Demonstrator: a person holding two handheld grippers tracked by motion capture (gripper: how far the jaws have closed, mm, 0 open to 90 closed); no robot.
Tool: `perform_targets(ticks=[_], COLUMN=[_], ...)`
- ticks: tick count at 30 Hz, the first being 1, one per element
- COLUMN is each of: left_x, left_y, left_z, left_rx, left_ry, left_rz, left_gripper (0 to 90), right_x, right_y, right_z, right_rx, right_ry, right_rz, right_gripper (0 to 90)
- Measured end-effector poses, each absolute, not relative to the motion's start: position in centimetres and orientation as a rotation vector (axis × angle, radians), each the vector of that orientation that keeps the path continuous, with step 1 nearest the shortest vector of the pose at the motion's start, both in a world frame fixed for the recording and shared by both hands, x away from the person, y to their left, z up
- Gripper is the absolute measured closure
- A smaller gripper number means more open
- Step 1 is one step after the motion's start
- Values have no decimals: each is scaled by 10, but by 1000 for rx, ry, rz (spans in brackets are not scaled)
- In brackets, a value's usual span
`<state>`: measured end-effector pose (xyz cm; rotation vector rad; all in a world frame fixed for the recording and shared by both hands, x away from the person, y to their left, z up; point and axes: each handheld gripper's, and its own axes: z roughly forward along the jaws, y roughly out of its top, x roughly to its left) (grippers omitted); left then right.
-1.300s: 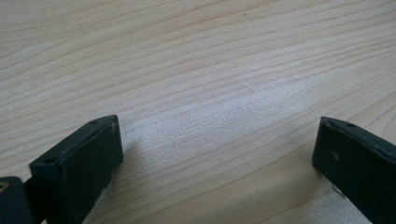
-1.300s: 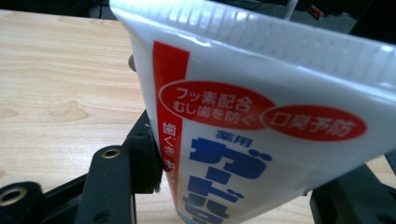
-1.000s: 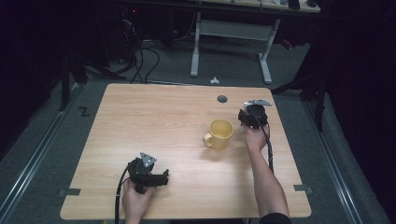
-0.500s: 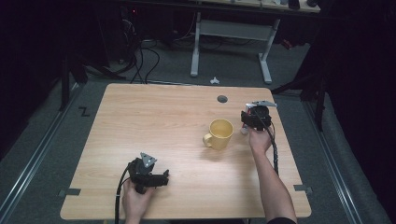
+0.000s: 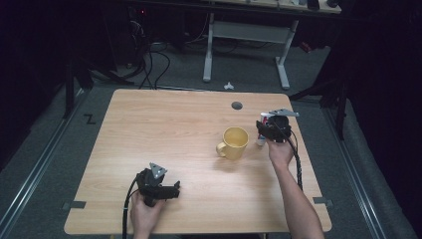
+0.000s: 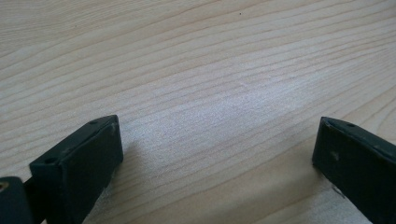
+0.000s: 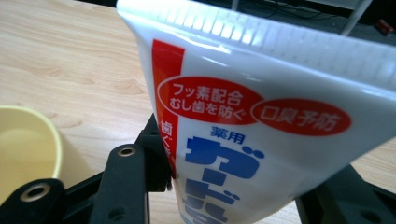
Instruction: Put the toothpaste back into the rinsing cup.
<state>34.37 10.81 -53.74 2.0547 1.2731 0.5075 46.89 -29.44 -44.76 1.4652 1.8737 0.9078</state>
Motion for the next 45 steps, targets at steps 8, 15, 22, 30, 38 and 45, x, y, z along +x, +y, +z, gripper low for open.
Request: perform_targets(ticks=[8,15,22,30,38,45], left_x=[344,344,344,344,344,344], left_y=[108,108,108,108,108,108], left_z=[-537,-537,-537,-537,-537,-537], left_rx=[2057,2057,2057,2056,2057,2057], left_ry=[1271,1271,1271,1271,1271,1271], left_rz=[506,506,506,506,506,506], left_gripper=[19,19,19,19,19,19], right_x=[457,447,438,425,412,404], right_y=[-295,-297,-299,-299,-295,-294], right_z=[-439,-433,-430,-420,-410,-402], right_rx=[1416,1379,1361,1317,1265,1251], right_ry=[1910,1936,1954,1973,2000,2023], right_rz=[955,977,1013,1055,1097,1135], right_gripper=[576,604,627,642,645,647])
